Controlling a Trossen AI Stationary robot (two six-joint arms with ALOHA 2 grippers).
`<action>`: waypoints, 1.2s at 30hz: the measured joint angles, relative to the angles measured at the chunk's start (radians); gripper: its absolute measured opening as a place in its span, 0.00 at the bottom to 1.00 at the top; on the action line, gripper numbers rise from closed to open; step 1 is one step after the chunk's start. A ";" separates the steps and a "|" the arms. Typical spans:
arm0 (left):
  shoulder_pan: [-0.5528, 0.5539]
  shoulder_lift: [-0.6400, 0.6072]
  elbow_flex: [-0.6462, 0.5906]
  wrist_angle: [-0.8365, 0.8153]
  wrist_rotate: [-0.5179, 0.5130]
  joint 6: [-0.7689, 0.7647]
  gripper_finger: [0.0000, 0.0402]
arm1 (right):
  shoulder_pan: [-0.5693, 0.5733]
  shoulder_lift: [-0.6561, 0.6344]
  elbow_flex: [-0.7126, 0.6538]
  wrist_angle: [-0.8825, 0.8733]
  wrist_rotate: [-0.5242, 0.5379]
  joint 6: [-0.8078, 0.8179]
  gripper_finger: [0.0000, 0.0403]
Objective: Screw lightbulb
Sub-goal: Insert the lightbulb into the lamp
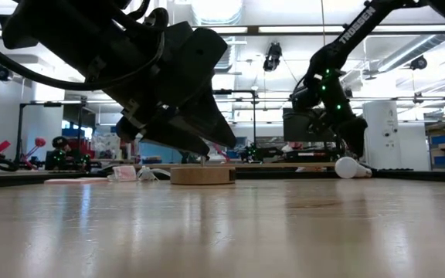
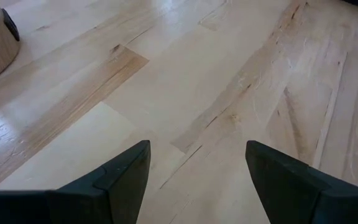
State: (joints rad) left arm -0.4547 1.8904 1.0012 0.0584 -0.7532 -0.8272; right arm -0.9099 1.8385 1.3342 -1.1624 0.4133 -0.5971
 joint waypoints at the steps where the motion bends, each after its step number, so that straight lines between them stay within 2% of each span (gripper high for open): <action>1: 0.000 0.000 0.000 0.001 -0.001 0.000 0.64 | -0.007 -0.001 0.000 0.007 0.023 -0.006 0.60; 6: 0.003 0.000 0.000 0.005 -0.016 0.003 0.64 | -0.035 0.007 -0.002 0.043 0.113 -0.011 0.62; 13: 0.007 0.000 0.000 0.011 -0.024 0.003 0.64 | -0.034 0.049 -0.015 0.048 0.166 -0.022 0.64; 19: 0.007 0.000 0.000 0.012 -0.023 0.003 0.64 | -0.005 0.070 -0.019 0.083 0.267 -0.160 0.63; 31: 0.007 0.000 0.000 0.012 -0.024 -0.001 0.64 | -0.019 0.106 -0.024 0.178 0.267 -0.488 0.65; 36: 0.008 0.000 0.000 0.012 -0.025 -0.004 0.64 | -0.029 0.106 -0.023 0.190 0.237 -0.567 0.66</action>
State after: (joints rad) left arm -0.4469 1.8904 1.0008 0.0708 -0.7780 -0.8310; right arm -0.9389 1.9449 1.3109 -0.9726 0.6507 -1.1642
